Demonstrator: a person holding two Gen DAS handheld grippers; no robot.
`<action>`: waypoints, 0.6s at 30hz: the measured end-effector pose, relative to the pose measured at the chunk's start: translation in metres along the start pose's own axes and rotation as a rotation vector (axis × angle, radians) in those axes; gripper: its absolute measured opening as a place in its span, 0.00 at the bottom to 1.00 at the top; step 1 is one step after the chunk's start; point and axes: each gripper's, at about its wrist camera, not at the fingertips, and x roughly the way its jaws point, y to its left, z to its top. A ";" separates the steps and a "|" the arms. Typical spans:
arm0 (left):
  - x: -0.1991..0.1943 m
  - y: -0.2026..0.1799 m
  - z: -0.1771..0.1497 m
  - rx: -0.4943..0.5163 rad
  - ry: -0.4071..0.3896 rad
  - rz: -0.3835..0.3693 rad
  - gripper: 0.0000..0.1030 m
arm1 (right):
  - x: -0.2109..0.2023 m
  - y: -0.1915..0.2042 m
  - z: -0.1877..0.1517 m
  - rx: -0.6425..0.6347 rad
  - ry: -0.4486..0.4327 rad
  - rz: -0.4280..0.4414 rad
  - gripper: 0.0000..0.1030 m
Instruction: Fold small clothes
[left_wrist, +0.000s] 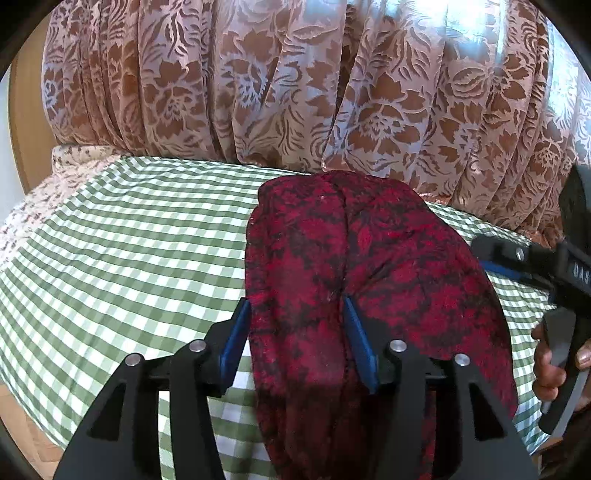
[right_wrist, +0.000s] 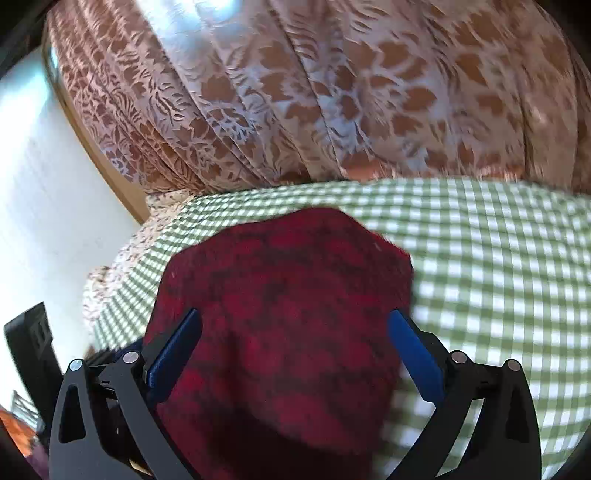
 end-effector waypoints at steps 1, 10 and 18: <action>-0.002 0.001 -0.001 -0.001 -0.005 0.008 0.55 | 0.000 -0.005 -0.004 0.016 0.015 0.013 0.97; -0.008 0.015 -0.015 0.004 0.003 -0.014 0.82 | 0.025 -0.053 -0.042 0.200 0.177 0.266 0.97; 0.043 0.068 -0.031 -0.270 0.142 -0.384 0.97 | 0.058 -0.063 -0.047 0.254 0.223 0.499 0.97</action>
